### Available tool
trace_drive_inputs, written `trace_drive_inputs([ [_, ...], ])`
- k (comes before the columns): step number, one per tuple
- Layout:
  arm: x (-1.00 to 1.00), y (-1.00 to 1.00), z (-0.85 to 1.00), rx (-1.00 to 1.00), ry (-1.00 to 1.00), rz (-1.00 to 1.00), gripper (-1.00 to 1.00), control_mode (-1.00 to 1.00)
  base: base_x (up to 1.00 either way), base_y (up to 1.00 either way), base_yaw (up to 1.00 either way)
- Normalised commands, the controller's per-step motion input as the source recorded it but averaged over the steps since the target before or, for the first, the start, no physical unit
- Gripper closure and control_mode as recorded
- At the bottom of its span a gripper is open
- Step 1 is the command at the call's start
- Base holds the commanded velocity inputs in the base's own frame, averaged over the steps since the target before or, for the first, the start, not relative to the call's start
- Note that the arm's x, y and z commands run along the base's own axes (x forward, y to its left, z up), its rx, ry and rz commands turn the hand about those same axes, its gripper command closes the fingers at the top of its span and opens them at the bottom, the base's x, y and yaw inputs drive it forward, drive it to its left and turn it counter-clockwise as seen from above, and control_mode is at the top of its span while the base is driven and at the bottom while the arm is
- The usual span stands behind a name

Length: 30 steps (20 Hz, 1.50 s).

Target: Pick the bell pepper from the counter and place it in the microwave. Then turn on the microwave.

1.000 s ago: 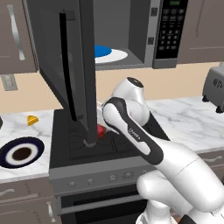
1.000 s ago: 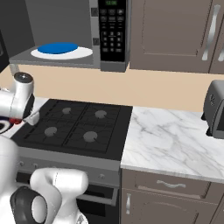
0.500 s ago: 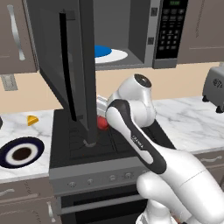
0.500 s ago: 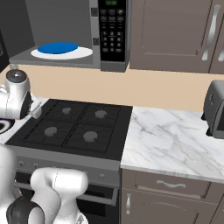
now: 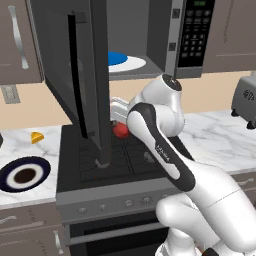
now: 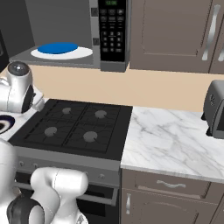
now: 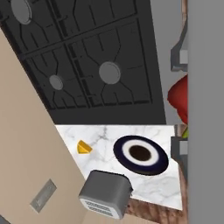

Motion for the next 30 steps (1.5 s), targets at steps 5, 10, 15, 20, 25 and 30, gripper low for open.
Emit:
trace_drive_inputs([
  [5, 0.05, -0.04, 0.4, -0.05, -0.07, 0.0, 1.0, -1.0, 0.0, 0.0, 0.0],
  [10, 0.05, -0.07, 0.37, -0.08, -0.09, 0.0, 1.0, -1.0, 0.0, 0.0, 0.0],
  [15, 0.03, -0.08, 0.39, -0.09, -0.07, 0.0, 1.0, -1.0, 0.0, 0.0, 0.0],
  [20, 0.02, -0.1, 0.38, -0.09, -0.09, 0.0, 1.0, -1.0, 0.0, 0.0, 0.0],
  [25, 0.0, -0.11, 0.33, -0.08, -0.18, 0.0, 1.0, -1.0, 0.0, 0.0, 0.0],
  [30, 0.02, -0.11, 0.31, -0.06, -0.2, 0.0, 1.0, -1.0, 0.0, 0.0, 0.0],
])
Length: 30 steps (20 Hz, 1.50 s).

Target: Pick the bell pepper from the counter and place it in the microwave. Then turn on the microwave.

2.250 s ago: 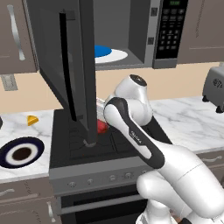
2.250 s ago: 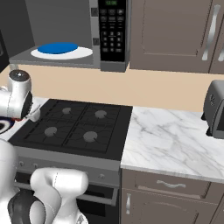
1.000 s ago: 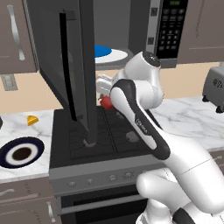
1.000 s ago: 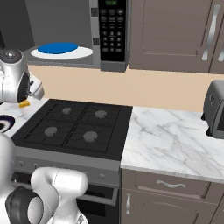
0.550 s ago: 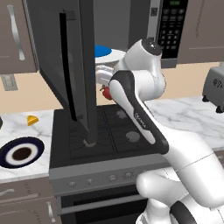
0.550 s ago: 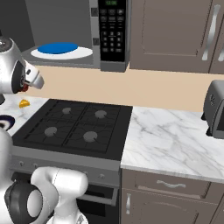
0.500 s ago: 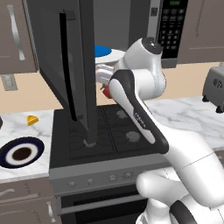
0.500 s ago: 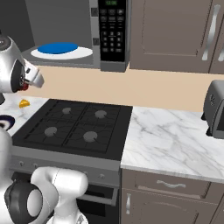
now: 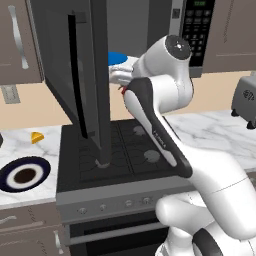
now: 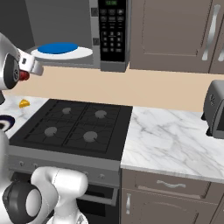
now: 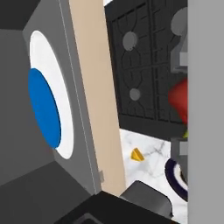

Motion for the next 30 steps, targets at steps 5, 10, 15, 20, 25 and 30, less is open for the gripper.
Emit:
trace_drive_inputs([
  [5, 0.07, -0.08, 0.34, -0.03, -0.16, 0.0, 1.0, -1.0, 0.0, 0.0, 0.0],
  [10, 0.16, -0.07, 0.35, -0.01, -0.13, 0.0, 1.0, -1.0, 0.0, 0.0, 0.0],
  [15, 0.24, -0.02, 0.26, 0.0, -0.16, 0.0, 1.0, -1.0, 0.0, 0.0, 0.0],
  [20, 0.34, -0.05, 0.18, 0.0, -0.04, 0.01, 1.0, -1.0, 0.0, 0.0, 0.0],
  [25, 0.3, -0.01, 0.06, 0.0, -0.01, 0.03, 1.0, -1.0, 0.0, 0.0, 0.0],
  [30, 0.29, -0.03, 0.03, -0.01, 0.0, 0.0, 1.0, -1.0, 0.0, 0.0, 0.0],
])
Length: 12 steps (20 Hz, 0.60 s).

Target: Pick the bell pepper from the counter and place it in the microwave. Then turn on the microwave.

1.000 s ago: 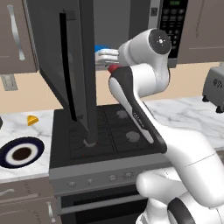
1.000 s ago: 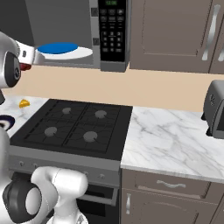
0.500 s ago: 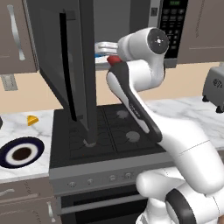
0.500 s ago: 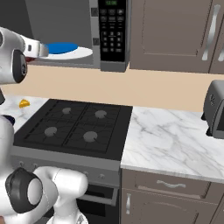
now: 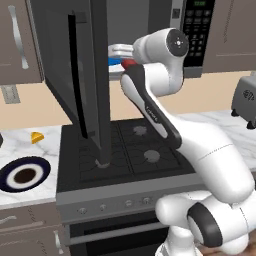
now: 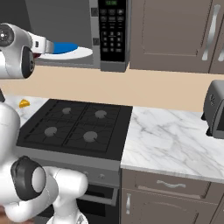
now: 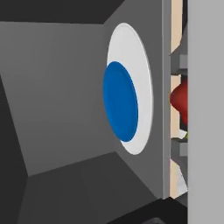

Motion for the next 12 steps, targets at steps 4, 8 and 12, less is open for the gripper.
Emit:
trace_drive_inputs([
  [4, 0.3, 0.0, 0.02, -0.02, 0.0, 0.0, 1.0, -1.0, 0.0, 0.0, 0.0],
  [8, 0.34, 0.0, 0.02, 0.0, 0.0, 0.01, 1.0, -1.0, 0.0, 0.0, 0.0],
  [12, 0.36, 0.0, 0.02, 0.0, 0.0, 0.02, 1.0, -1.0, 0.0, 0.0, 0.0],
])
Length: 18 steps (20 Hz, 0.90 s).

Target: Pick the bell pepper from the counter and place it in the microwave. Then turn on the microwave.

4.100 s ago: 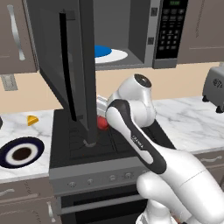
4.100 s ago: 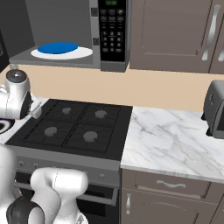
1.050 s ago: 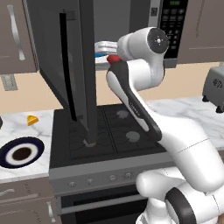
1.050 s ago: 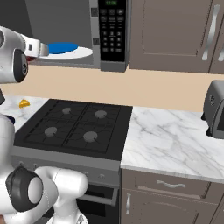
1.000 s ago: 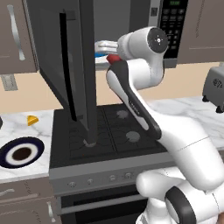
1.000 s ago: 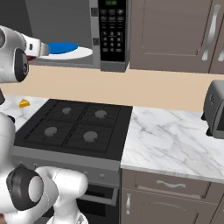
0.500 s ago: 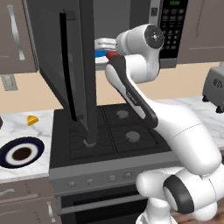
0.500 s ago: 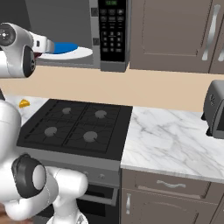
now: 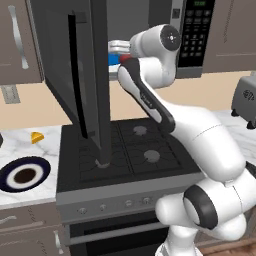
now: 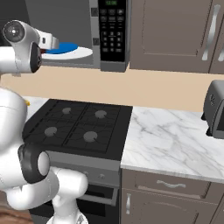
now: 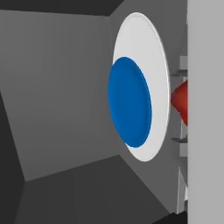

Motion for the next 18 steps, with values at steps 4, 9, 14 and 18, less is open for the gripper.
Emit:
trace_drive_inputs([
  [4, 0.37, 0.0, 0.0, 0.0, 0.0, 0.03, 1.0, -1.0, 0.0, 0.0, 0.0],
  [9, 0.38, 0.01, 0.0, -0.01, 0.0, 0.03, 1.0, -1.0, 0.0, 0.0, 0.0],
  [14, 0.39, 0.06, 0.0, -0.02, 0.02, 0.02, 1.0, -1.0, 0.0, 0.0, 0.0],
  [18, 0.38, 0.12, -0.04, -0.04, 0.06, 0.02, 1.0, -1.0, 0.0, 0.0, 0.0],
])
